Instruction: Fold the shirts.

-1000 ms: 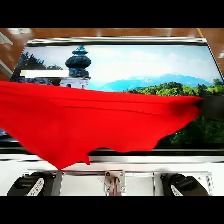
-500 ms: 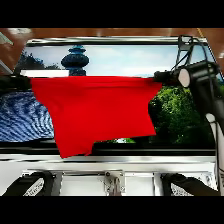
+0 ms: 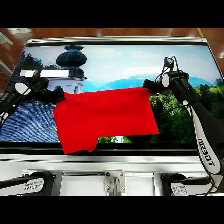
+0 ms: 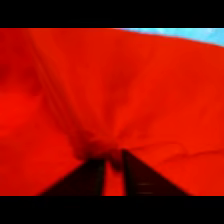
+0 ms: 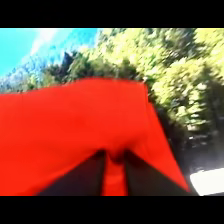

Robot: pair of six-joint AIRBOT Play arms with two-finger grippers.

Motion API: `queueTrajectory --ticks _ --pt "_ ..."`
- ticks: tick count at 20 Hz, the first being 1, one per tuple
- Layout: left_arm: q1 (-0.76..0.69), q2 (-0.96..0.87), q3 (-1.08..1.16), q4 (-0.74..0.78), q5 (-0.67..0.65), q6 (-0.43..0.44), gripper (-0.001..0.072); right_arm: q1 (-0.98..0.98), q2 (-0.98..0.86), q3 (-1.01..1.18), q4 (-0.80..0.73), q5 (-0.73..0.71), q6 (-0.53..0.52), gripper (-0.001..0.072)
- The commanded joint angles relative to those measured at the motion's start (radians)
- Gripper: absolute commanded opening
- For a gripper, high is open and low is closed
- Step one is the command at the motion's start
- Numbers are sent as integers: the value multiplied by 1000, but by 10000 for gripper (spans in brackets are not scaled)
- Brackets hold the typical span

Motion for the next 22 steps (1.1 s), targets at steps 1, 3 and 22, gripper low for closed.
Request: queueTrajectory --ticks 1,3,22 --pt "13 -61 13 -91 -77 0 577 -10 -14 7 79 -2 -35 609" --pt "69 -60 78 -49 -220 32 713 -42 32 15 41 61 -149 609" --pt "391 68 -488 -147 -249 333 711 -519 169 -184 533 561 -618 606"
